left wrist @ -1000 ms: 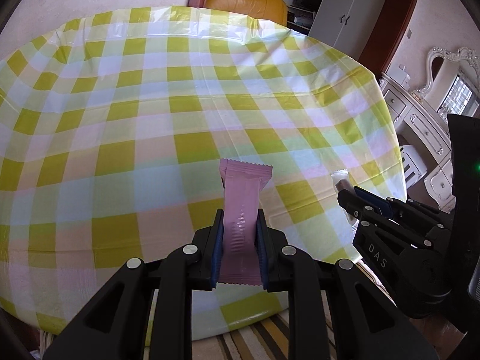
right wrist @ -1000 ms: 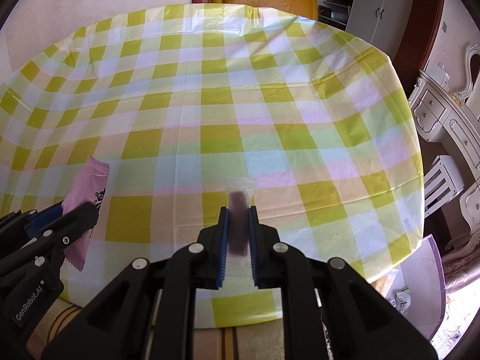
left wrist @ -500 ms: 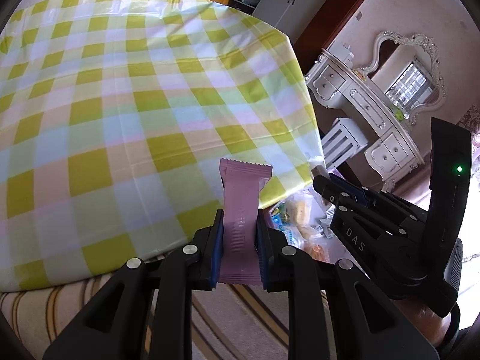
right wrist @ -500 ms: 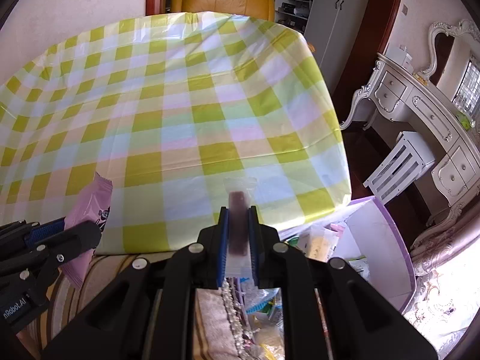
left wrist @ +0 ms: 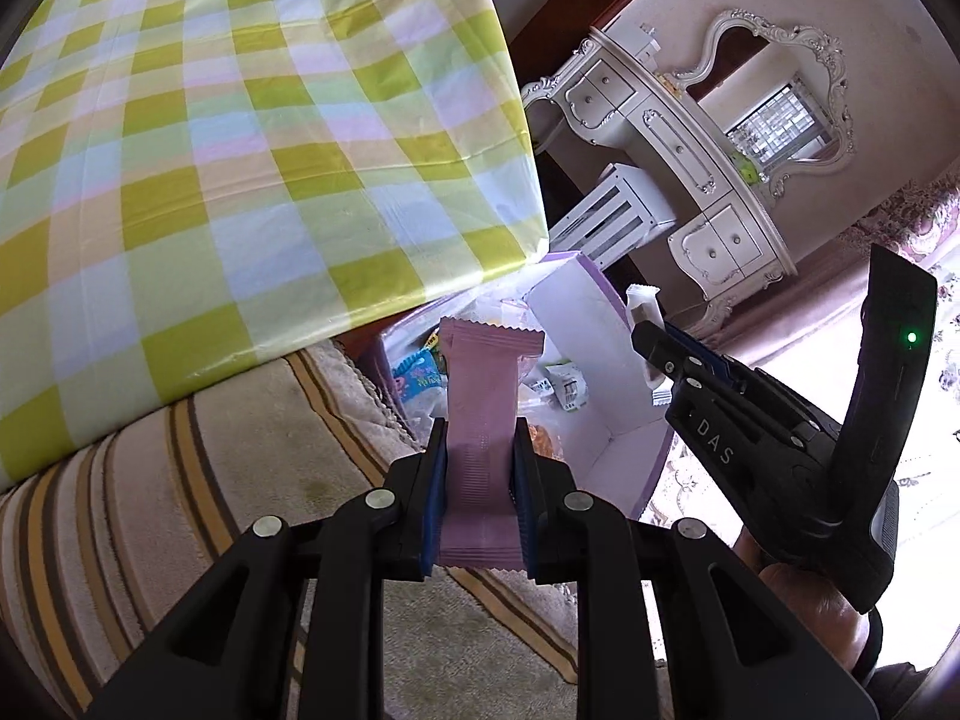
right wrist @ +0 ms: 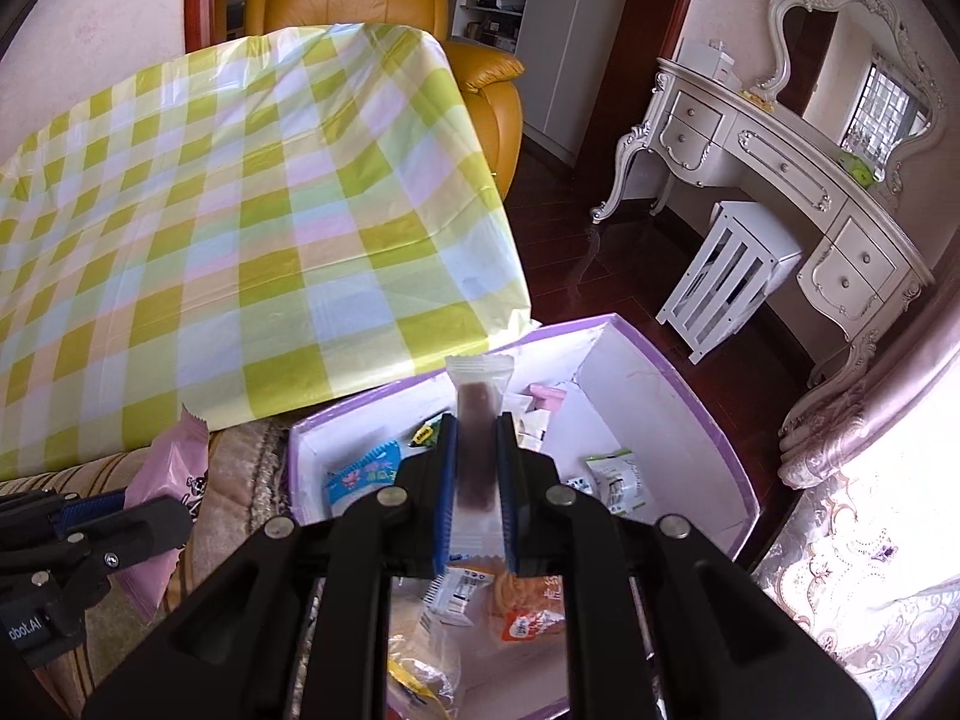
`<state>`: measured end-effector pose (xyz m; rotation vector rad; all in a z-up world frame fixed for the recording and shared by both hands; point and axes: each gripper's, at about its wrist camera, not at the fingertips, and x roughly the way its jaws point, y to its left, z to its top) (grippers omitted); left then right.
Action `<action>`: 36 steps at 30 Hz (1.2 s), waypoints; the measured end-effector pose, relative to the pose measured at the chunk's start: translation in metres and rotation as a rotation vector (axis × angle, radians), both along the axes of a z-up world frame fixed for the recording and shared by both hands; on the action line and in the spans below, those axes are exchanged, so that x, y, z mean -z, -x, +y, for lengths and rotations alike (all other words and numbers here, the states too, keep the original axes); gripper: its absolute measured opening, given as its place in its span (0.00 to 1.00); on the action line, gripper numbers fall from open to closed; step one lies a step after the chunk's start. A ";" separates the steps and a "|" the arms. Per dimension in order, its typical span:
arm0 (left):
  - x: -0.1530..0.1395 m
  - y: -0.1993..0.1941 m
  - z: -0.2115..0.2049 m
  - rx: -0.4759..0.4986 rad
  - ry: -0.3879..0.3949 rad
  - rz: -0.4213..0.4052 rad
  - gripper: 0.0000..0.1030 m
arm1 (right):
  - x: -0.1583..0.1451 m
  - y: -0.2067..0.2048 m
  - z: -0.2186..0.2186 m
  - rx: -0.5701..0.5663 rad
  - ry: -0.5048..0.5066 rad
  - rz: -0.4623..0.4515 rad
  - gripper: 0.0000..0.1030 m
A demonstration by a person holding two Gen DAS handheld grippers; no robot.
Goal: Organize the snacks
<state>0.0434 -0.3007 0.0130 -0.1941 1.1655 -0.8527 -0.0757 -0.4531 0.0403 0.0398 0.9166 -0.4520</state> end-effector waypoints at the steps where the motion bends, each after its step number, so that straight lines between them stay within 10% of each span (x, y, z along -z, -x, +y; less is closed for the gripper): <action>1: 0.001 0.001 -0.003 0.004 -0.001 0.006 0.18 | 0.001 0.003 -0.005 0.012 -0.001 0.002 0.12; 16: 0.015 0.010 -0.036 0.029 -0.073 0.051 0.23 | 0.020 0.033 -0.046 0.142 -0.002 0.052 0.18; 20: 0.014 0.011 -0.038 0.019 -0.092 0.038 0.53 | 0.022 0.039 -0.049 0.174 0.020 0.064 0.43; 24: 0.012 0.013 -0.036 0.009 -0.106 0.031 0.70 | 0.023 0.045 -0.051 0.176 0.011 0.073 0.47; 36: 0.009 0.034 -0.038 0.029 -0.151 -0.006 0.92 | 0.025 0.056 -0.048 0.184 0.002 0.096 0.56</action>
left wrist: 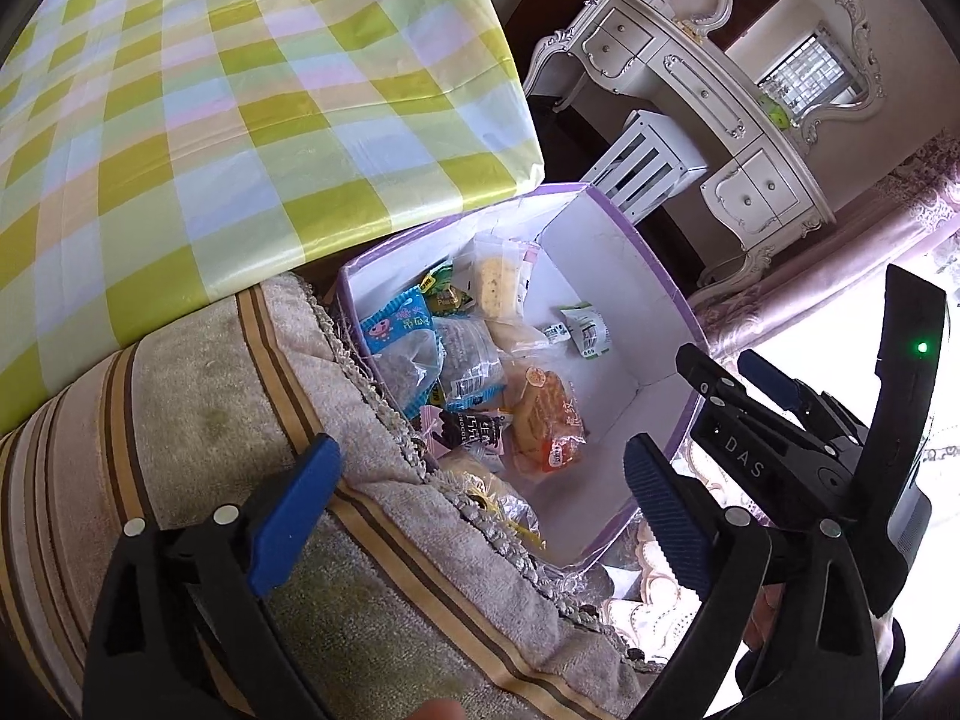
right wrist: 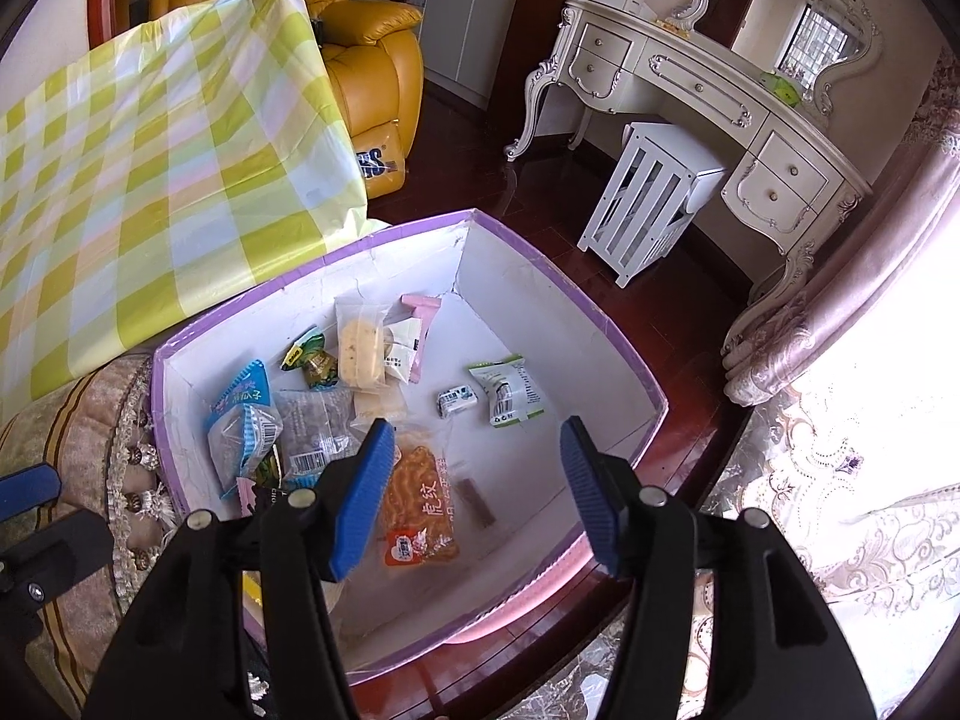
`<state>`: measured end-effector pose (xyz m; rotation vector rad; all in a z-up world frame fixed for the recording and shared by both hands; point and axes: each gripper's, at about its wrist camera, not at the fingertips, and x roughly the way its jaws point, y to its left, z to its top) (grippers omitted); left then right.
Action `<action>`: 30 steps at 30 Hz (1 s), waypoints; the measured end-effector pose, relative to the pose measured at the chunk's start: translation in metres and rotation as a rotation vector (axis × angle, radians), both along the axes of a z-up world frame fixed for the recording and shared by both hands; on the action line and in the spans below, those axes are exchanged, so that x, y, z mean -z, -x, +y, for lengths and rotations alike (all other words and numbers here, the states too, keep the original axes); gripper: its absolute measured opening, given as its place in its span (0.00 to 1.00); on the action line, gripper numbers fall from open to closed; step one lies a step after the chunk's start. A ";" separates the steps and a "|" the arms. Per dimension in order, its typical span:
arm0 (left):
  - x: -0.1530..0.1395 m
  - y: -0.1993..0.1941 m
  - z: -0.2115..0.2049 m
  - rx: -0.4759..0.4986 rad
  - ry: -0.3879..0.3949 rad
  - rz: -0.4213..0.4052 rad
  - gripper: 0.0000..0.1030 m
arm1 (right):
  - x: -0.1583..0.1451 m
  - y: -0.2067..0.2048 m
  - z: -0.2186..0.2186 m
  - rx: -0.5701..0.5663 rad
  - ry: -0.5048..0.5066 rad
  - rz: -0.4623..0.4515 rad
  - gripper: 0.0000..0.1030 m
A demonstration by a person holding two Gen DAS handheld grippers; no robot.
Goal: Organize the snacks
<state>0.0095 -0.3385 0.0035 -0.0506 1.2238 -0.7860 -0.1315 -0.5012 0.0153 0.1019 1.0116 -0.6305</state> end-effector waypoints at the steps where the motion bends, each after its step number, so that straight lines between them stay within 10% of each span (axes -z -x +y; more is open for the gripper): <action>1: 0.000 0.000 0.000 0.002 0.006 0.001 0.93 | 0.000 0.000 0.000 0.001 -0.001 0.000 0.56; 30: 0.004 -0.004 -0.003 0.003 0.018 0.009 0.96 | 0.002 -0.001 0.003 -0.013 -0.003 0.007 0.58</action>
